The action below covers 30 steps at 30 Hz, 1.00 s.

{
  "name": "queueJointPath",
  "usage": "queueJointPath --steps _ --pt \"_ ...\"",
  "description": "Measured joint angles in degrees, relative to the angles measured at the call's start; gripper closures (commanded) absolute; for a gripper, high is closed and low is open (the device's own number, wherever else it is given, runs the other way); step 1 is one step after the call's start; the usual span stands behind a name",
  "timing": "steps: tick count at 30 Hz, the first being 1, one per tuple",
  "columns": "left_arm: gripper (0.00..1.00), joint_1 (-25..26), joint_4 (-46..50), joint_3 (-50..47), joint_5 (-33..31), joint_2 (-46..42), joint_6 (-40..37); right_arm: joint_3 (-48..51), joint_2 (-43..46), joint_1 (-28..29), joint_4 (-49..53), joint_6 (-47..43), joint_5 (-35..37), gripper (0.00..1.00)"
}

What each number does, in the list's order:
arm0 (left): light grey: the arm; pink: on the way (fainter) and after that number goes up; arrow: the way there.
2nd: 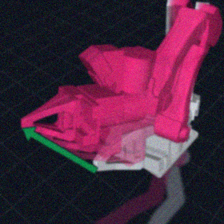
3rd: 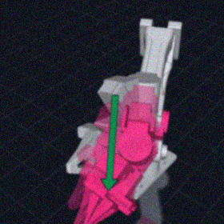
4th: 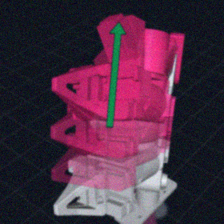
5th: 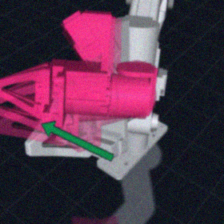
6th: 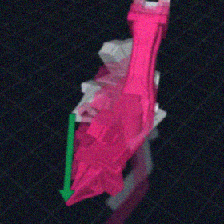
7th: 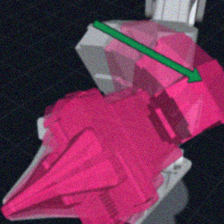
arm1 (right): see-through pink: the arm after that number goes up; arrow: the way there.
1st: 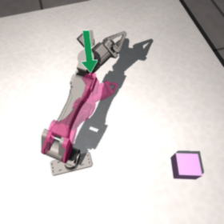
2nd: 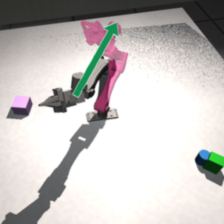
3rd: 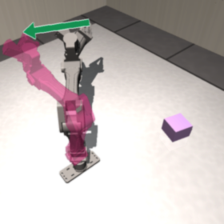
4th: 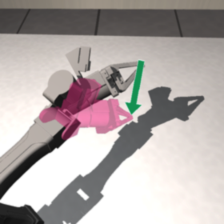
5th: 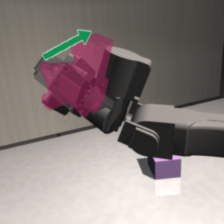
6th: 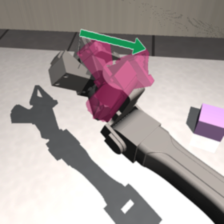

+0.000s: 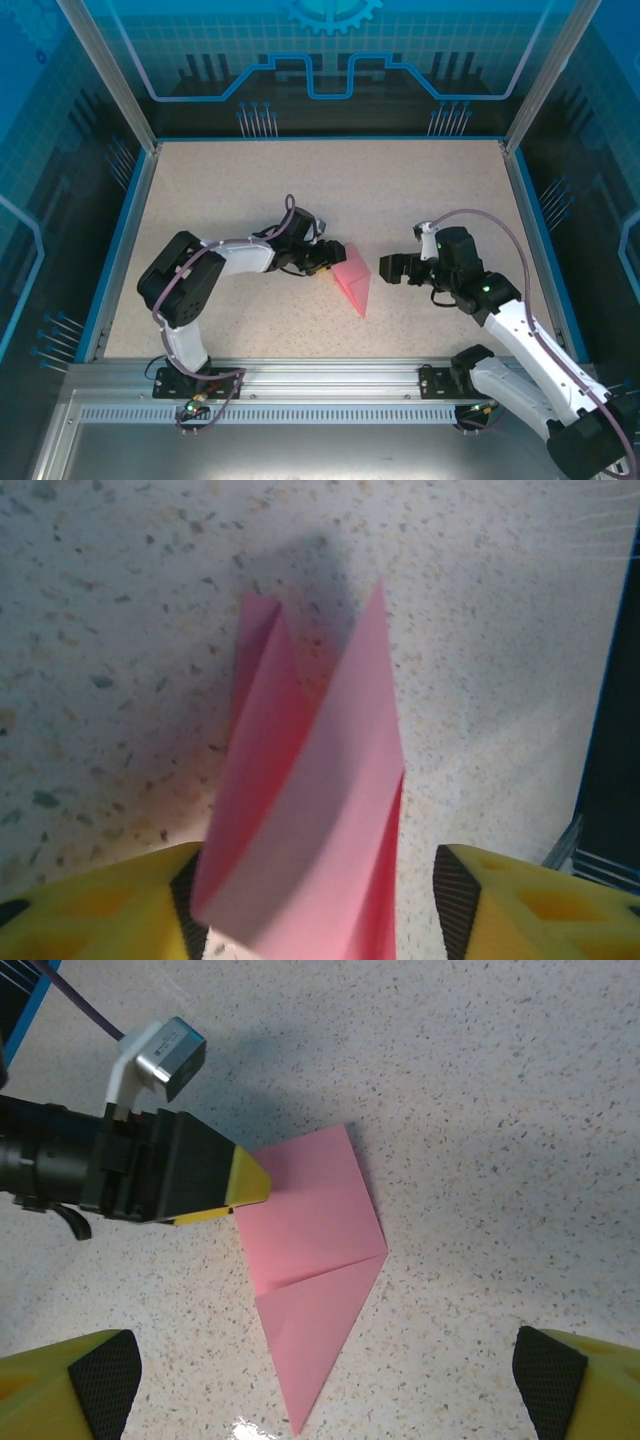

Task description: Fold a paper plane with a square sheet of paper (fold left side to right side)

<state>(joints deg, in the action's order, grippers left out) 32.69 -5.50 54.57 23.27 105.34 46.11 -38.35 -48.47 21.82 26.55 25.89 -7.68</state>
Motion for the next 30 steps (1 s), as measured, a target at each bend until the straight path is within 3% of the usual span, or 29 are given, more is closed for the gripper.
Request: queueJointPath --steps 6,10,15,20,24,27,30 --pt "0.89 0.0 -0.8 1.3 0.1 2.6 -2.1 0.5 -9.9 -5.8 -3.0 -0.4 -12.2 0.05" --pt "0.99 -0.3 -2.2 0.2 0.0 1.7 -4.0 0.9 -15.4 -6.8 -5.8 -1.5 -18.8 0.14" --pt "1.00 -2.7 -3.9 -6.7 0.8 -6.9 -6.4 0.8 -23.4 -9.7 -12.3 -2.9 -28.6 0.28" --pt "1.00 -6.4 -4.9 -11.5 4.7 -17.7 -10.0 -1.4 -30.8 -11.1 -14.9 -6.2 -38.0 0.33" --pt "1.00 -8.0 -5.5 -12.6 10.1 -23.0 -13.2 -5.6 -35.1 -11.0 -16.6 -8.1 -44.4 0.32" --pt "1.00 -8.2 -5.1 -12.6 14.5 -24.0 -15.4 -8.6 -37.4 -10.1 -17.4 -9.3 -47.4 0.20" --pt "1.00 -8.2 -4.3 -12.6 18.3 -24.0 -16.8 -11.2 -39.8 -8.5 -17.7 -11.0 -49.8 0.26"
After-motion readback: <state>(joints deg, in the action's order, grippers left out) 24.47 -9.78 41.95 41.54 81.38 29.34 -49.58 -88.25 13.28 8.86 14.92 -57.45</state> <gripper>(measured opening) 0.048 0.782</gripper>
